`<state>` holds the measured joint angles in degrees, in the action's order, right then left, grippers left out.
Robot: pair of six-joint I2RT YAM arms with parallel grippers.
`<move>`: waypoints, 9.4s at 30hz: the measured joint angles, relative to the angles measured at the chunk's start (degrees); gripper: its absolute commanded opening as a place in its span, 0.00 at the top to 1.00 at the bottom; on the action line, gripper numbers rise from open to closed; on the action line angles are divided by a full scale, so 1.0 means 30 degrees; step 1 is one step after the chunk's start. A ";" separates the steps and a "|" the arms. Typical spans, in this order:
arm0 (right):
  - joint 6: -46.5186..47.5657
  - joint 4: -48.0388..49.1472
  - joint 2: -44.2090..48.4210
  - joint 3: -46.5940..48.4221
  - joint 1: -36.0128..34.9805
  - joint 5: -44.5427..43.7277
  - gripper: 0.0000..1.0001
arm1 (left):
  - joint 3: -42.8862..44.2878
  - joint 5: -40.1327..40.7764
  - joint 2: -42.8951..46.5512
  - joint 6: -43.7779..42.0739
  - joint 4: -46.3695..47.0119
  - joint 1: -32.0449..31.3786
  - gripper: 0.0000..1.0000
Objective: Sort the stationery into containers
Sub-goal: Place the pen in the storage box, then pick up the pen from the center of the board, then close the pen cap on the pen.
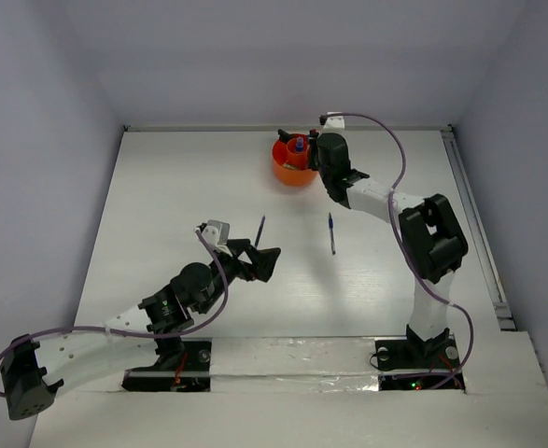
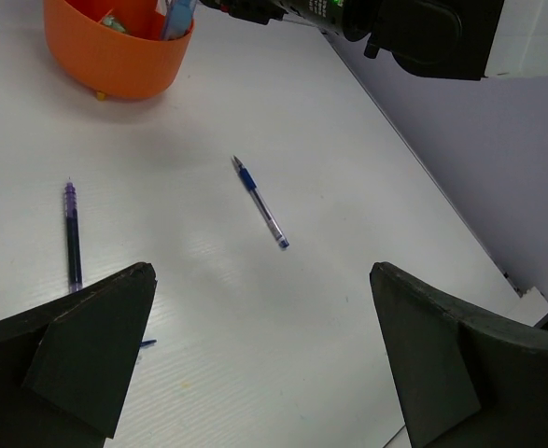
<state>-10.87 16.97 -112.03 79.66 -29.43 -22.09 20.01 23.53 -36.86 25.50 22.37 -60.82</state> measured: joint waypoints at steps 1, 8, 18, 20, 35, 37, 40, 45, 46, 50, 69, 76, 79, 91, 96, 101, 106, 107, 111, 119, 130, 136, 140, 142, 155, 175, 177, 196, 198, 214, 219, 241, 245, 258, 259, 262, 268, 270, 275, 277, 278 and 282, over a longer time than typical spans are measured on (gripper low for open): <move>-0.0102 -0.0080 0.0022 0.0000 0.0131 0.0000 1.00 | 0.0000 -0.0044 0.0000 0.0044 -0.0007 0.0000 0.01; -0.0328 -0.0794 0.0022 0.0000 0.0656 0.0153 1.00 | 0.0044 -0.0284 -0.0073 0.0306 -0.0007 0.0000 0.01; -0.0605 -0.1610 0.0044 0.0000 0.0663 0.1326 0.59 | 0.0102 -0.0342 -0.0386 0.0619 -0.0051 0.0000 0.01; -0.0765 -0.1923 0.0226 0.0000 0.0663 0.1596 0.46 | 0.0248 -0.0321 -0.0401 0.0627 -0.0299 0.0000 0.01; -0.1792 -0.5756 0.5909 -0.1800 0.0663 0.4546 0.87 | 0.2885 0.0204 -0.1559 0.0801 -0.1603 0.0393 0.01; -0.2091 -0.6375 0.6834 -0.2914 0.0663 0.5136 1.00 | 0.3104 -0.0058 -0.1821 0.0889 -0.1909 0.0867 0.01; -0.2543 -0.7125 0.8007 -0.5078 0.0663 0.5676 0.98 | 0.3461 -0.0867 -0.2157 0.1020 -0.2251 0.1953 0.01; -0.2951 -0.9238 0.8590 -0.7599 0.0663 0.5814 0.47 | 0.3541 -0.2973 -0.2353 0.1209 -0.2273 0.4138 0.01; -0.2965 -0.9544 0.8582 -0.7832 0.0663 0.5778 0.42 | 0.3541 -0.3300 -0.2375 0.1246 -0.2273 0.4379 0.01; -0.2958 -1.0404 0.8131 -0.8072 0.0663 0.5501 0.41 | 0.3541 -0.4291 -0.2382 0.1406 -0.2288 0.4670 0.01; -0.2492 -1.1132 0.2011 -0.4524 0.0663 0.4466 0.98 | 0.1435 -0.6805 -0.0342 0.2841 -0.3883 0.4685 0.66; -0.2353 -1.1162 0.2856 -0.4670 0.0663 0.4131 1.00 | 0.1435 -0.7956 -0.1654 0.2892 -0.3228 0.4685 0.75; -0.2550 -1.0703 0.5144 -0.5450 0.0678 0.5421 1.00 | 0.1443 -0.8480 -0.2237 0.2958 -0.2557 0.4685 0.67; -0.7715 -0.2710 1.1242 -0.8240 -0.3286 1.0979 1.00 | 0.1443 -0.8575 -0.3905 0.3198 -0.1064 0.4685 0.51; -0.9224 -0.1253 1.1205 -0.9355 -0.3963 1.1409 1.00 | 0.1443 -0.8051 -0.3687 0.3344 -0.0794 0.4685 0.51; -1.0025 -0.0138 1.1205 -0.9763 -0.4007 1.1438 1.00 | 0.1443 -0.7533 -0.3738 0.3432 -0.0510 0.4685 0.52; -1.0630 0.1100 1.1205 -1.0411 -0.4138 1.1460 1.00 | 0.1443 -0.7526 -0.4211 0.3599 0.0168 0.4685 0.58; -1.0754 0.1355 1.1205 -1.0550 -0.4182 1.1504 1.00 | 0.1443 -0.7526 -0.4328 0.3621 0.0357 0.4685 0.60; -1.1074 0.1974 1.1198 -1.0877 -0.4291 1.1628 1.00 | 0.1443 -0.7461 -0.4663 0.3679 0.0925 0.4685 0.70; -1.1555 0.3220 1.1183 -1.1256 -0.4488 1.2065 1.00 | 0.1443 -0.7621 -0.6011 0.3949 0.2149 0.4685 0.88; -1.1344 0.3468 1.1293 -1.1548 -0.4532 1.2371 0.57 | 0.1443 -0.7570 -0.4801 0.3912 0.0816 0.4663 1.00; -0.9253 0.0342 1.3049 -1.1519 -0.4597 1.2254 0.52 | 0.1486 -0.6535 -0.1253 0.3497 -0.1851 0.4794 1.00; -0.7468 -0.1188 1.4083 -1.1497 -0.4590 1.2080 0.69 | 0.2076 -0.5916 -0.0393 0.3279 -0.3745 0.4816 1.00; -0.6266 -0.2142 1.3901 -1.1300 -0.4597 1.2546 0.72 | 0.2448 -0.5712 -0.0240 0.3133 -0.4699 0.4816 1.00; 0.0036 -0.8240 0.5027 -0.7031 -0.4947 1.5956 0.47 | 0.6747 -0.3300 0.1596 0.1144 -0.9085 0.5027 1.00; 0.1821 -0.9981 0.0175 -0.2368 -0.8779 0.9726 0.47 | 0.6739 -0.5297 0.1610 0.0641 -0.9551 0.6557 1.00; 0.1931 -1.0047 -0.0058 -0.2098 -0.8954 0.8910 0.50 | 0.6739 -0.5355 0.1617 0.0641 -0.9551 0.6557 1.00; 0.0831 -1.0134 -0.0182 -0.2091 -1.0724 0.3643 1.00 | 0.6739 -0.5384 0.1953 0.0750 -0.9508 0.6557 1.00; 0.0299 -1.0207 0.0204 -0.2535 -1.0724 0.3140 1.00 | 0.6739 -0.5457 0.1916 0.0845 -0.9384 0.6557 1.00; -0.3912 -0.7927 0.9049 -0.6251 -0.7847 0.0692 1.00 | 0.1843 -0.9821 -0.0998 0.3847 -0.3300 0.6557 1.00; -0.4721 -0.5071 1.0324 -0.6360 -0.7679 -0.0095 1.00 | 0.0350 -1.0921 -0.2324 0.4758 -0.1282 0.6535 1.00; -0.7315 -0.0474 1.0542 -0.6863 -0.7672 0.0736 1.00 | 0.0066 -1.1832 -0.4299 0.5173 0.2608 0.5967 1.00; -0.7329 -0.0306 1.0542 -0.6929 -0.7672 0.0794 1.00 | 0.0080 -1.1664 -0.4299 0.5107 0.2543 0.5923 1.00; -0.7337 0.0233 1.0666 -0.7628 -0.7672 0.0801 1.00 | 0.0095 -1.1045 -0.4299 0.4852 0.1843 0.5894 1.00; -0.7337 0.0328 1.0746 -0.7774 -0.7672 0.0794 1.00 | 0.0095 -1.1045 -0.4291 0.4830 0.1807 0.5894 1.00; -0.7322 0.0372 1.0892 -0.7898 -0.7672 0.0794 1.00 | 0.0095 -1.1052 -0.4284 0.4787 0.1727 0.5880 1.00; -0.7322 0.0415 1.0907 -0.7898 -0.7672 0.0794 1.00 | 0.0095 -1.0987 -0.3956 0.4714 0.1508 0.5872 1.00; -0.7329 0.0488 1.0907 -0.7898 -0.7672 0.0801 1.00 | 0.0095 -1.0950 -0.3825 0.4663 0.1428 0.5880 1.00; -0.7329 0.0517 1.0907 -0.7912 -0.7672 0.0809 1.00 | 0.0095 -1.0907 -0.3767 0.4641 0.1377 0.5872 1.00; -0.7329 0.0532 1.0907 -0.7941 -0.7672 0.0816 1.00 | 0.0095 -1.0892 -0.3730 0.4641 0.1333 0.5872 1.00; -0.7329 0.0539 1.0907 -0.7963 -0.7679 0.0816 1.00 | 0.0095 -1.0877 -0.3694 0.4641 0.1290 0.5872 1.00; -0.7322 0.0539 1.0907 -0.7970 -0.7679 0.0809 1.00 | 0.0095 -1.0841 -0.3541 0.4641 0.1166 0.5872 1.00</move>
<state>-32.84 18.59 -79.31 55.75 -52.47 -19.66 20.29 -8.99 -47.48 39.42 25.87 -43.20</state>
